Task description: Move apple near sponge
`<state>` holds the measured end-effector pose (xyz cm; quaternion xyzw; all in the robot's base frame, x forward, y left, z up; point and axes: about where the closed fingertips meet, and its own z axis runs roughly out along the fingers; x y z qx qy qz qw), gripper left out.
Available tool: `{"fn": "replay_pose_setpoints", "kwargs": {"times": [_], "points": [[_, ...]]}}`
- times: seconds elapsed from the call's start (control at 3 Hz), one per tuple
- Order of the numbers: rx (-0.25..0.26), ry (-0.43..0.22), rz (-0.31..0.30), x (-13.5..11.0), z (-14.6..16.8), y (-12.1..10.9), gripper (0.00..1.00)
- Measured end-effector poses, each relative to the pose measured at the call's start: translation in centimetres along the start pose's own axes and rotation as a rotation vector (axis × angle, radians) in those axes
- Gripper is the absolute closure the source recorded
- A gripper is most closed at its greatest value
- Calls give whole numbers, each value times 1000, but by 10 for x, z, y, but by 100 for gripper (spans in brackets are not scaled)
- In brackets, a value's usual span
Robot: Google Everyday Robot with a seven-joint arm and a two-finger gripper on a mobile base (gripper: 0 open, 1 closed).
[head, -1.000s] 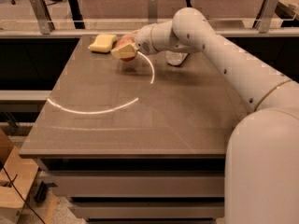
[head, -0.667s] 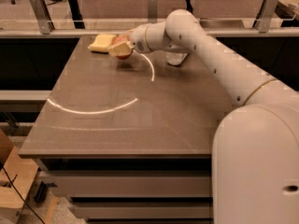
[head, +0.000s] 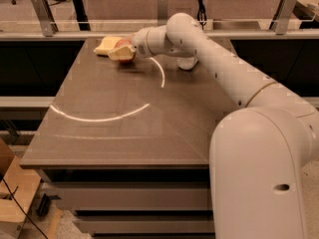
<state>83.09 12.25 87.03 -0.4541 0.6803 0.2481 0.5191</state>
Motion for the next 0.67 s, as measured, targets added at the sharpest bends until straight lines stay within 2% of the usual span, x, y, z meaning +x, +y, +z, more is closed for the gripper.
{"fn": "replay_pose_setpoints", "kwargs": {"times": [0.33, 0.67], "points": [[5, 6, 2, 2, 2, -1, 0], [5, 6, 2, 2, 2, 0, 0]]}}
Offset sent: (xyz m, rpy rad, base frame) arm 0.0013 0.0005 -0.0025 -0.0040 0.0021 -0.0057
